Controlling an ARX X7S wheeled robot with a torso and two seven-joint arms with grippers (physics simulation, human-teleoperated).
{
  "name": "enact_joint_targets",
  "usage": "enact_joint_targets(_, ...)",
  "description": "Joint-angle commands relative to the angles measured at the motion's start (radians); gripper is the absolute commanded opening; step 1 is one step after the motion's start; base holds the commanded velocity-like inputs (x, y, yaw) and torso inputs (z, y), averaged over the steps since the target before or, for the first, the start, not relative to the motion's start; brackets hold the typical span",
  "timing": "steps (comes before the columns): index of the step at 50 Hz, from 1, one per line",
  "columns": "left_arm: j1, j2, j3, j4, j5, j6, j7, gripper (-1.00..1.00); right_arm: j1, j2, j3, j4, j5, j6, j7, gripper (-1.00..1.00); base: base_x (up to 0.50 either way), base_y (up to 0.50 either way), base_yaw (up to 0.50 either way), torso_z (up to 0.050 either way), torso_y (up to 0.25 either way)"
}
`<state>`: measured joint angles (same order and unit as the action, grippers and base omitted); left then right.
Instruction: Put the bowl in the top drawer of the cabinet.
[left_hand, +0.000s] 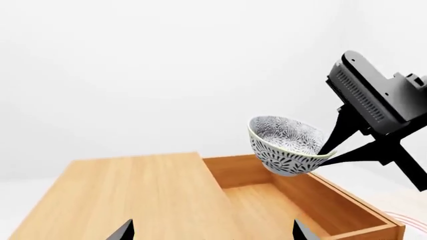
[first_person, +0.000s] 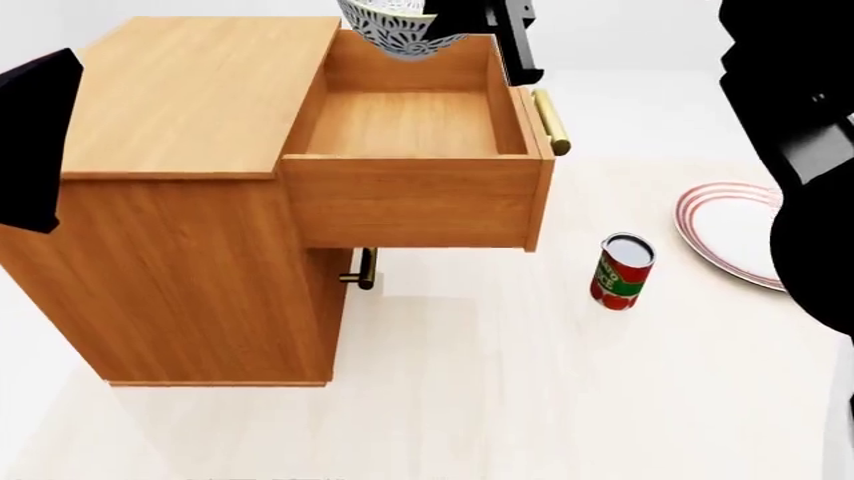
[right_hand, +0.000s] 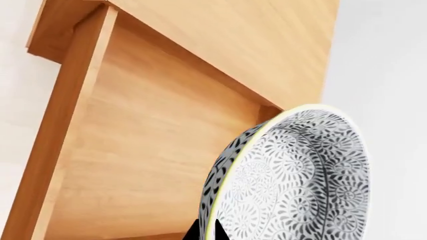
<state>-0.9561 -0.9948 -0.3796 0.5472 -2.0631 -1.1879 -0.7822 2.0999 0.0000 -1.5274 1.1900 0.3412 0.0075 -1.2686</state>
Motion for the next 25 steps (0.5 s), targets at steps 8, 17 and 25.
enact_joint_targets(8, 0.014, -0.01, -0.028, 0.013, -0.002, 0.006, 0.006, 1.0, 0.003, 0.0, 0.004, -0.024, -0.005, 0.01, -0.001, -1.0, 0.0, 0.0, 0.0, 0.0, -0.104)
enact_joint_targets(17, 0.03, -0.01, -0.054, 0.015, 0.0, 0.004, 0.017, 1.0, 0.002, 0.0, 0.003, -0.03, -0.01, 0.015, -0.003, -1.0, 0.0, 0.0, 0.0, 0.0, -0.103)
enact_joint_targets(25, 0.037, -0.005, -0.061, 0.016, 0.013, 0.002, 0.025, 1.0, 0.007, 0.0, 0.002, -0.035, -0.006, 0.013, 0.0, -1.0, 0.0, 0.0, 0.0, 0.0, -0.103)
